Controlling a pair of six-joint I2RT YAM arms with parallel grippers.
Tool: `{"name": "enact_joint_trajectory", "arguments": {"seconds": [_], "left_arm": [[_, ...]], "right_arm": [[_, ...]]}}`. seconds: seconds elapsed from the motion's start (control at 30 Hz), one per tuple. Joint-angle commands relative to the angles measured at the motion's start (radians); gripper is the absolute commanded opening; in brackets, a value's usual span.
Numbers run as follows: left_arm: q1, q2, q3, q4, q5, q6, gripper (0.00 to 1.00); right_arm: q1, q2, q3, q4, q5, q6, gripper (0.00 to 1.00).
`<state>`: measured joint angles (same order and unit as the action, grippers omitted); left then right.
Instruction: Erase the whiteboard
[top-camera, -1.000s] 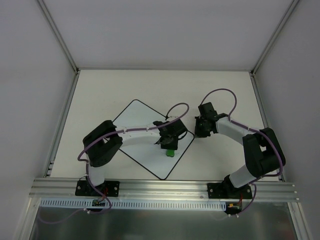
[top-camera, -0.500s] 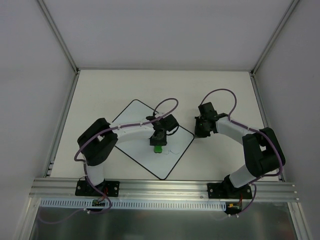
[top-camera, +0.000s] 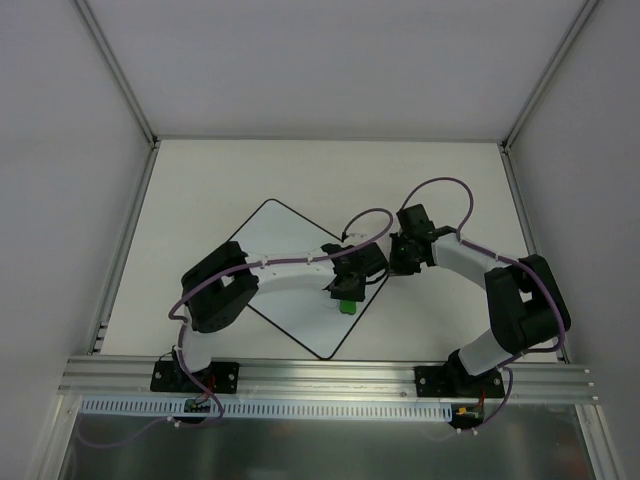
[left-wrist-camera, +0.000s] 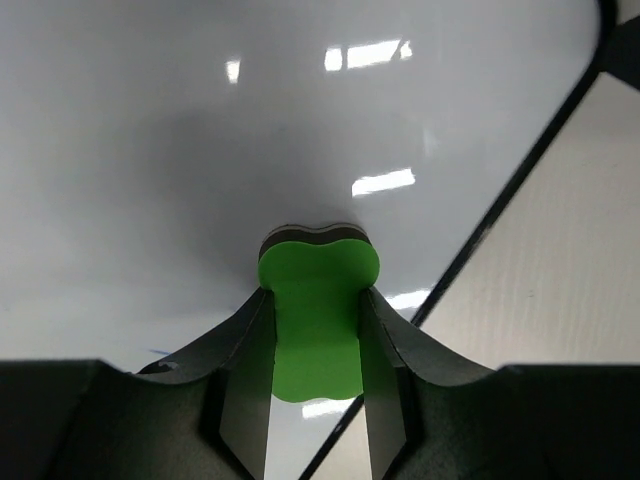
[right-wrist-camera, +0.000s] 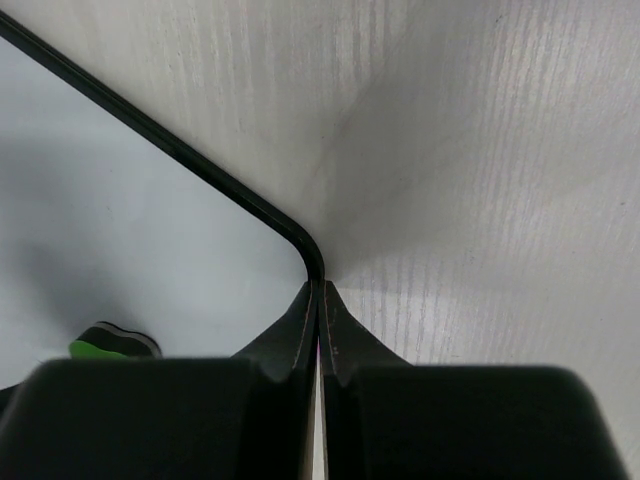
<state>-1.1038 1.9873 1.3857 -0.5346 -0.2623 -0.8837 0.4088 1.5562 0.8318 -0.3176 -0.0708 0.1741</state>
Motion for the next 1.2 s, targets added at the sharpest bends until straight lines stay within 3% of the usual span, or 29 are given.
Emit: {"name": "enact_joint_trajectory", "arguments": {"seconds": [0.0, 0.13, 0.6, 0.87, 1.17], "left_arm": [[0.048, 0.004, -0.157, -0.168, 0.044, -0.043, 0.0], [0.077, -0.051, -0.215, -0.272, -0.018, -0.058, 0.0], [0.194, -0.202, -0.361, -0.272, -0.118, -0.051, 0.0], [0.087, -0.141, -0.317, -0.069, -0.06, 0.051, 0.0], [-0.027, -0.001, -0.168, 0.028, 0.04, 0.104, 0.0]], "right_arm": [[-0.004, 0.01, 0.006, -0.024, -0.004, -0.015, 0.0], [-0.004, 0.013, 0.007, -0.024, -0.007, -0.015, 0.0], [-0.005, -0.007, 0.004, -0.02, -0.021, -0.025, 0.0], [-0.004, -0.018, 0.0, -0.005, -0.038, -0.036, 0.01], [-0.004, -0.047, -0.007, 0.0, -0.04, -0.036, 0.0]]}}
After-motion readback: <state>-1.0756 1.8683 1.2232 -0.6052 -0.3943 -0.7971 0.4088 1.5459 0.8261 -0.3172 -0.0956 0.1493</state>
